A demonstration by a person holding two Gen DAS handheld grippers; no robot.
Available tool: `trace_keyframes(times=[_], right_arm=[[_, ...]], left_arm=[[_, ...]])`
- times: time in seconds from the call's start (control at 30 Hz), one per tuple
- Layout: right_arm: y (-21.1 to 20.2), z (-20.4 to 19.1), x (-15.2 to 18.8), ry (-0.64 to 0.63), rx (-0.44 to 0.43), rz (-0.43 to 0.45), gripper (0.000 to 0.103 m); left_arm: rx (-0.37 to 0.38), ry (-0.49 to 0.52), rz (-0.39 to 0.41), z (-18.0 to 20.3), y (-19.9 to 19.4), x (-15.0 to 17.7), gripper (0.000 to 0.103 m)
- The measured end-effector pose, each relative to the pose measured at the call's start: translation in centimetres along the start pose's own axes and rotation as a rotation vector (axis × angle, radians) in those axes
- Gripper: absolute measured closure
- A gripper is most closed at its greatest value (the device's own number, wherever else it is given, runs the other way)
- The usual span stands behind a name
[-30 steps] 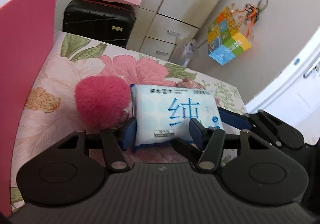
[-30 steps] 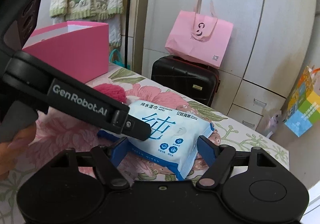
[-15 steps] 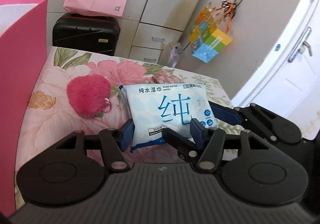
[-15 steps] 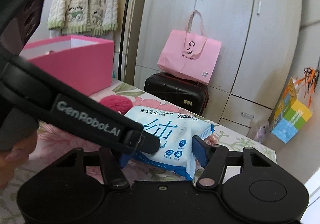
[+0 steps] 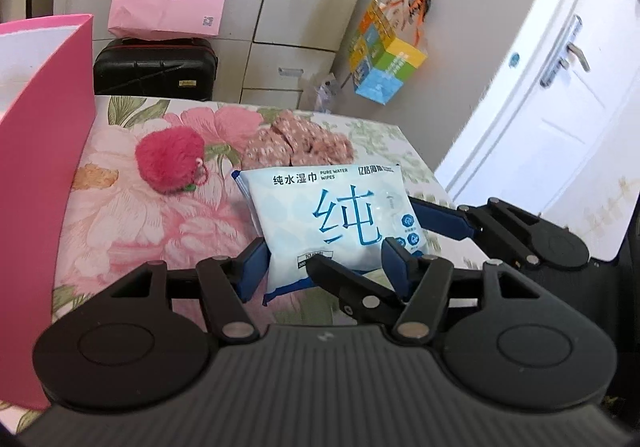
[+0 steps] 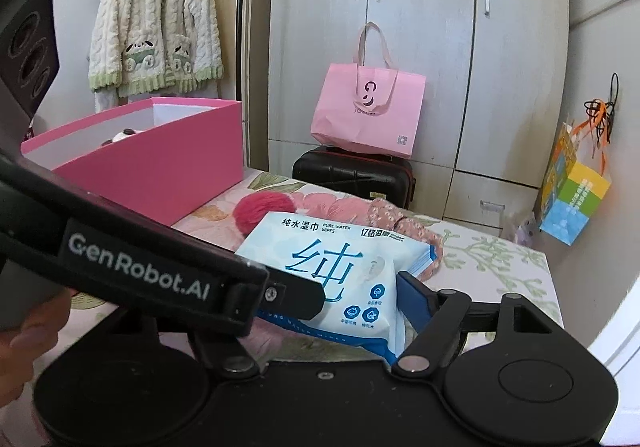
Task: Organize soft objects
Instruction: 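Grasp the wet-wipes pack with the left gripper while right grips its other end, then carry the wet-wipes pack with both grippers down into the pink box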
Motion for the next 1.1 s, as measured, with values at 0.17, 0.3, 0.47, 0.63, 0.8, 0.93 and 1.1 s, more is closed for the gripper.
trace_keyframes(times=[0.17,0.3,0.47,0.63,0.8,0.93,1.1], right_arm=[[-1.4,-1.6,1.0,0.013,0.016,-0.017,0.023],[-2.8,-2.9,1.7,0.026,0.02,-0.025,0.022],[-4.2,-5.2,2.6,0.021,0.036,-0.04,0.023],[-5.6,-8.1,3.5,-0.001,0.034,-0.042,0.023],[-7.3,-12.0,4.0,-0.035,0.043,-0.052,0.023],[-8.2,-15.4,4.2,-0.052,0.013,-0.05,0.023],[-9.7,-19.4,3.0,-0.081,-0.036,-0.021,0.023]], left_arm=[[-0.013,0.014,-0.033,0.4,-1.4,1.6,0.044],[-0.013,0.029,-0.038,0.5,-2.8,3.1,0.044],[-0.023,0.038,-0.028,0.4,-4.7,5.2,0.044],[-0.032,0.029,-0.019,-0.5,-7.3,7.4,0.044],[-0.057,0.009,-0.013,-1.9,-10.5,10.1,0.044],[-0.111,-0.013,-0.002,-3.5,-13.3,11.8,0.044],[-0.187,-0.027,0.058,-5.3,-18.0,12.7,0.044]])
Point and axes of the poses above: each gripper's, at about its wrist camera, not at the fingertips, and y roughly the way its jaws point, z to its right, x to its underside, the point moved 8 cm from there along y, roughly the way its jaws point, and after that the axes turned 13 degrees about -z, right-handed, at the moved point
